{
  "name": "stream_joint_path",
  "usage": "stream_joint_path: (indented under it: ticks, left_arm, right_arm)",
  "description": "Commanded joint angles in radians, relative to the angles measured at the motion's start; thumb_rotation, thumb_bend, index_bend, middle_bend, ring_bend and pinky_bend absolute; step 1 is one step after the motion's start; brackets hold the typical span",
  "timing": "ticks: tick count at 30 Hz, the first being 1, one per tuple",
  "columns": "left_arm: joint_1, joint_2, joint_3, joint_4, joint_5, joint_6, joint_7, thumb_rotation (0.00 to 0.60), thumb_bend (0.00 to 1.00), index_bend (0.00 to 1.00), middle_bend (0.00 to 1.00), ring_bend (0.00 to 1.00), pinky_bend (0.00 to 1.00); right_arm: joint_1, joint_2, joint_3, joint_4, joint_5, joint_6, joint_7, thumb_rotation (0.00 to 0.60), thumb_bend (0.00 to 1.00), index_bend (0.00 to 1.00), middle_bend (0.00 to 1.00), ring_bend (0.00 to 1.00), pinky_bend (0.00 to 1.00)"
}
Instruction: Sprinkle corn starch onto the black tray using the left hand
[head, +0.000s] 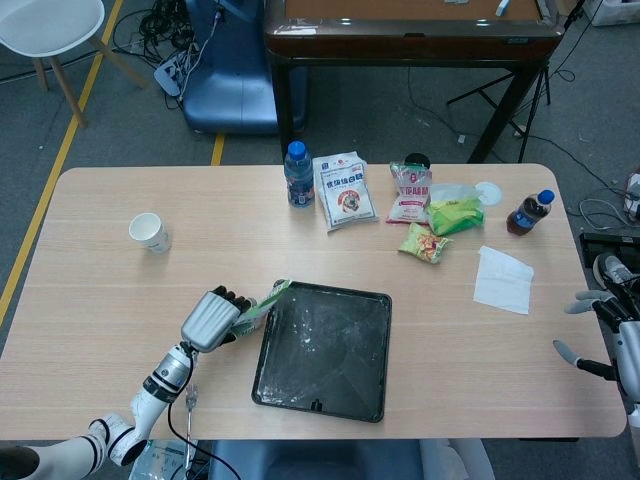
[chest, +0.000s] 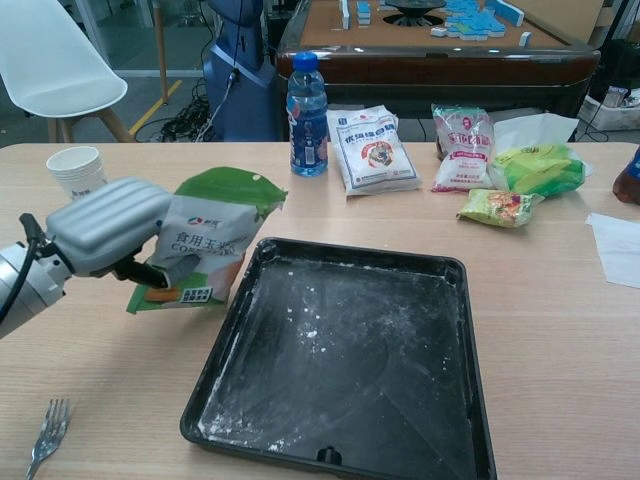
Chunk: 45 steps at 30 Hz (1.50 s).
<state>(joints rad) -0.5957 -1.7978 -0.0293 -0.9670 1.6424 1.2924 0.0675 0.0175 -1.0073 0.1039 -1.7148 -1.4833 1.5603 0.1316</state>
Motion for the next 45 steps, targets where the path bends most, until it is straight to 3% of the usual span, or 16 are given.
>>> stream_joint_path:
  ticks: [1,5,10,14,20,26,45]
  left_arm:
    - [0.005,-0.014,0.009,0.022,0.001,0.002,-0.024,0.600,0.45,0.41,0.60,0.55,0.46]
    - [0.012,-0.019,0.017,0.037,-0.006,-0.004,-0.046,0.600,0.45,0.38,0.57,0.53,0.46]
    - [0.020,0.000,0.029,0.012,-0.018,-0.031,-0.054,0.600,0.45,0.25,0.48,0.43,0.46]
    - [0.024,0.031,0.030,-0.045,-0.035,-0.056,-0.055,0.600,0.45,0.10,0.37,0.33,0.44]
    - [0.027,0.080,0.035,-0.135,-0.050,-0.084,-0.029,0.600,0.45,0.00,0.29,0.28,0.41]
    - [0.029,0.137,0.037,-0.247,-0.086,-0.139,0.028,0.600,0.42,0.00,0.15,0.18,0.36]
    - [0.055,0.205,0.028,-0.410,-0.138,-0.153,0.222,0.600,0.23,0.00,0.01,0.03,0.26]
  right_arm:
    - [-0.001,0.001,0.000,0.000,0.001,0.000,0.001,0.600,0.14,0.44,0.34,0.15,0.17]
    - [-0.002,0.001,0.000,0.002,0.001,0.002,0.003,0.600,0.14,0.44,0.34,0.15,0.17]
    - [-0.002,0.000,0.000,0.003,-0.001,0.001,0.004,0.600,0.14,0.44,0.34,0.15,0.17]
    - [0.000,-0.002,0.000,0.004,-0.003,0.000,0.002,0.600,0.14,0.44,0.34,0.15,0.17]
    - [0.000,-0.002,0.001,0.001,-0.002,0.001,0.000,0.600,0.14,0.44,0.34,0.15,0.16]
    - [0.000,-0.004,0.002,0.003,-0.002,0.001,0.002,0.600,0.14,0.44,0.34,0.15,0.16]
    - [-0.001,-0.008,0.003,0.010,-0.004,0.006,0.009,0.600,0.14,0.44,0.34,0.15,0.16]
